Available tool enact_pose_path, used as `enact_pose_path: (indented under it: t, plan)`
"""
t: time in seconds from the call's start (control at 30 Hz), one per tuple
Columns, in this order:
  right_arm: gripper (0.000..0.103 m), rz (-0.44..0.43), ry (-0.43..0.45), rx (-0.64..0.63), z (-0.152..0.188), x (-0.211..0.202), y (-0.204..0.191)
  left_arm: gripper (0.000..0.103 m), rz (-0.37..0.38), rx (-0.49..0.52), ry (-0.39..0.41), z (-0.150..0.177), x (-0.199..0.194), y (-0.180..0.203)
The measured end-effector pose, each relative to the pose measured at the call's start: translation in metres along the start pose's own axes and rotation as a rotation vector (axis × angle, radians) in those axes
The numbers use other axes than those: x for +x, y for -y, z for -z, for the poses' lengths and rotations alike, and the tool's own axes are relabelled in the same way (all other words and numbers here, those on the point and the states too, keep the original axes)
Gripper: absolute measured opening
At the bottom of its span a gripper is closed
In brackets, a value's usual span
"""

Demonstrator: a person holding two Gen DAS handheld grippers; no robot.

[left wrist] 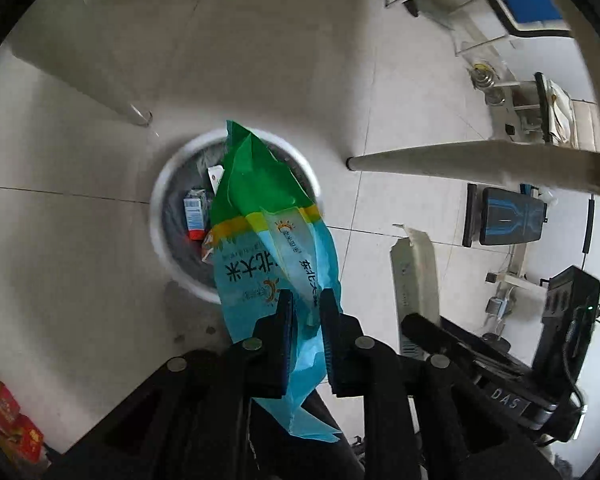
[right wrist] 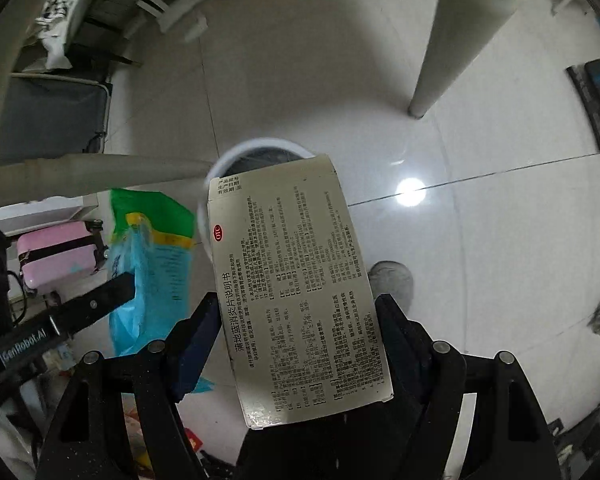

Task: Collect trash
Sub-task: 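Carry the snack bag and leaflet to the bin and open both grippers, then raise both tools from the bin back over the table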

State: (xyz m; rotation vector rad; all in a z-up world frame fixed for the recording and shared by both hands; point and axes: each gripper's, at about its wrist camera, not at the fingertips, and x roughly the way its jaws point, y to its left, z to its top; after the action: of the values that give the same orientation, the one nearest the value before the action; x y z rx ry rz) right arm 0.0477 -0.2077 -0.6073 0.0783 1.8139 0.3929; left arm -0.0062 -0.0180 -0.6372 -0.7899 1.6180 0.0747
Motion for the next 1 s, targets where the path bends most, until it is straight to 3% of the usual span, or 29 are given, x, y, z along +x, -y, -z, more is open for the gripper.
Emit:
enact_pose_path:
  t: [0.07,0.13,0.17,0.2,0.3,0.33,0.37,0.53,0.7,1.0]
  plan:
    - [0.079,-0.023,-0.022,0.006,-0.006,0.033,0.005,0.021,-0.013,-0.020,-0.018,-0.009,0.019,-0.012]
    - [0.079,-0.039,-0.036,0.009,-0.013,0.061,0.009,0.049,-0.023,-0.026,-0.020,-0.017,0.034,-0.024]
    - [0.080,-0.046,-0.048,0.007,-0.015,0.075,0.010,0.077,-0.029,-0.027,-0.013,-0.015,0.035,-0.028]
    - [0.080,-0.053,-0.055,0.011,-0.019,0.086,0.012,0.090,-0.041,-0.029,-0.001,-0.015,0.037,-0.034]
    - [0.085,-0.087,-0.071,0.010,-0.024,0.113,0.017,0.093,-0.075,-0.039,0.003,-0.009,0.040,-0.042]
    - [0.098,-0.096,-0.073,0.012,-0.025,0.119,0.019,0.097,-0.087,-0.040,0.002,-0.008,0.039,-0.046]
    - [0.103,-0.105,-0.073,0.013,-0.027,0.121,0.016,0.101,-0.104,-0.035,0.008,-0.006,0.037,-0.047]
    - [0.103,-0.083,-0.036,-0.022,-0.025,0.116,0.003,0.101,-0.211,0.006,0.061,0.009,0.024,-0.052]
    - [0.103,0.007,0.022,-0.092,-0.017,0.084,-0.014,0.101,-0.327,0.078,0.151,0.026,-0.008,-0.040]
    - [0.103,0.196,0.129,-0.205,0.005,-0.006,-0.050,0.101,-0.376,0.097,0.183,0.061,-0.075,-0.008]
